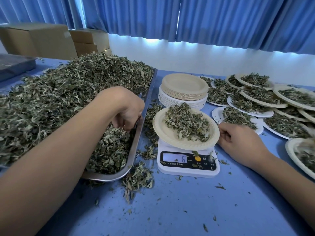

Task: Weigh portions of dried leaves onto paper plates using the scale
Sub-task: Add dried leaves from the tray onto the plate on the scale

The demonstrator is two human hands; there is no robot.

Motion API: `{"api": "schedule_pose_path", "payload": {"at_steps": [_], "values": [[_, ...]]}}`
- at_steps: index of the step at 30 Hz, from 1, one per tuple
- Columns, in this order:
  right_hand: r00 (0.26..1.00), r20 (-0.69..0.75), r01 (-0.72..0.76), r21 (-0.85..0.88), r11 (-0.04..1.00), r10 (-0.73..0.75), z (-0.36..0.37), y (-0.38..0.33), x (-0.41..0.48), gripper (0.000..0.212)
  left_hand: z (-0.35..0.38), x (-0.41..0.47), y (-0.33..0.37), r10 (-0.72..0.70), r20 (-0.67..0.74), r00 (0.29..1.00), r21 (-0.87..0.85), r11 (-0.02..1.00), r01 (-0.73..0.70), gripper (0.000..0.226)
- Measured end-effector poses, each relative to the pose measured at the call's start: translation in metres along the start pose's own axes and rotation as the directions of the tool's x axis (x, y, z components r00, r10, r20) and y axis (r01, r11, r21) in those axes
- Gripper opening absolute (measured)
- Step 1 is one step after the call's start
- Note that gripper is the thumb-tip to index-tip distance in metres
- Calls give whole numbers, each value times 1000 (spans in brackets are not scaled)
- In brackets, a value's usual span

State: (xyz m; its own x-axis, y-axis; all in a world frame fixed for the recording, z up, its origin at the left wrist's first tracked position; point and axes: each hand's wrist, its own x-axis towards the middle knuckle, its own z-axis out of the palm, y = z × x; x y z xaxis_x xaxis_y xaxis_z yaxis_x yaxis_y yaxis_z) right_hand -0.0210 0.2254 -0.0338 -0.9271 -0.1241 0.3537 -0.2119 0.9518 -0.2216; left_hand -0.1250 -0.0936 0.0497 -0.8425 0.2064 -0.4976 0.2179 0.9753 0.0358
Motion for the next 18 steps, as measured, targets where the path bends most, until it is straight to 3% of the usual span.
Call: {"api": "schedule_pose_path", "payload": {"at_steps": [10, 18], "values": [[1000, 12, -5, 5, 1000, 5, -2, -2, 0, 30, -25, -9, -18, 27, -176, 984, -114, 992, -47, 6], [1000, 12, -1, 32, 999, 1, -2, -1, -1, 29, -31, -16, -15, 63, -252, 966, -85, 993, -87, 13]]}}
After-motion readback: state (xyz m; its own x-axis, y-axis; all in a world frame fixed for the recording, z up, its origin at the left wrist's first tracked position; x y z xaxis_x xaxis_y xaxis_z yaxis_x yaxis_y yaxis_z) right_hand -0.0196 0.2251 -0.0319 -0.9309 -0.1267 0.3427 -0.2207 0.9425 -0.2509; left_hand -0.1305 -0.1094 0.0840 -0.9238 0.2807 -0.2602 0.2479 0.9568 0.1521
